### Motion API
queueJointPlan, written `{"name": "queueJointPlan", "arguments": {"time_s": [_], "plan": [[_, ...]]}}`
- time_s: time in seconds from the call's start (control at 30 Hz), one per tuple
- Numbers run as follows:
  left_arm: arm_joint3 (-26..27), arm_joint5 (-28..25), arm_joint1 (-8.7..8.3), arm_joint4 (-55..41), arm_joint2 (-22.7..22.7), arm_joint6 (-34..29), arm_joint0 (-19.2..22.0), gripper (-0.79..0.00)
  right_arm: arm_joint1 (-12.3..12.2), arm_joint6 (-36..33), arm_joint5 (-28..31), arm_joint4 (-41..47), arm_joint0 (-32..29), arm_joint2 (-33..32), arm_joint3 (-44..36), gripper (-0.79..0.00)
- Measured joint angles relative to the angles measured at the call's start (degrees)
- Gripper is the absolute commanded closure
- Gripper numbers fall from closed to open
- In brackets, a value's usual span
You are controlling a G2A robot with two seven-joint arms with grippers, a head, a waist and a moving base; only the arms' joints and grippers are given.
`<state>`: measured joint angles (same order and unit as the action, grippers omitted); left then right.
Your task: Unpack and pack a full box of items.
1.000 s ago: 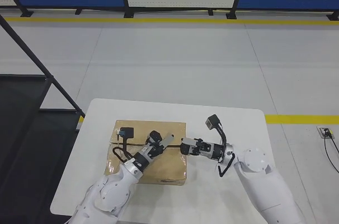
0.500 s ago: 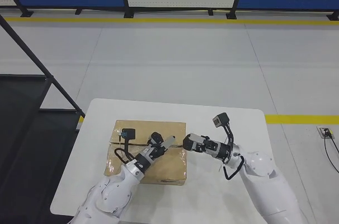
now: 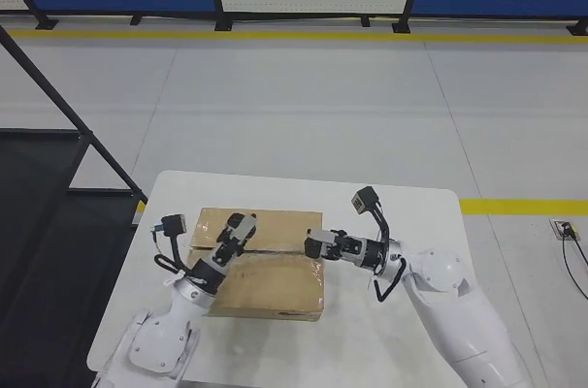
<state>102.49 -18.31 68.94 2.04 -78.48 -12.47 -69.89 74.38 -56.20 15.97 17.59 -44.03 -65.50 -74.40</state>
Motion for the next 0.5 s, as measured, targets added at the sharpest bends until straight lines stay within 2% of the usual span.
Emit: {"name": "queueJointPlan", "arguments": {"time_s": [0.27,0.4,0.5], "plan": [[4.84,-4.21,-1.68,-8.66,-16.49,-5.35,-7.67,-0.785,1.27,-0.59,-2.60,-0.56,5.30,5.11,3.58,-0.785],[3.67,-8.06,-2.31,-10.81,-24.67,-7.65,-12.64,-0.785,2.39,-0.31,-4.20,-0.31,8.91,8.43,7.81,-0.785],[1.77,-10.82,-2.56,-11.37,-28.82,-8.59,-15.58,-0.785,3.18,-0.32,-4.94,0.07,10.86,10.45,10.98,-0.785]]}}
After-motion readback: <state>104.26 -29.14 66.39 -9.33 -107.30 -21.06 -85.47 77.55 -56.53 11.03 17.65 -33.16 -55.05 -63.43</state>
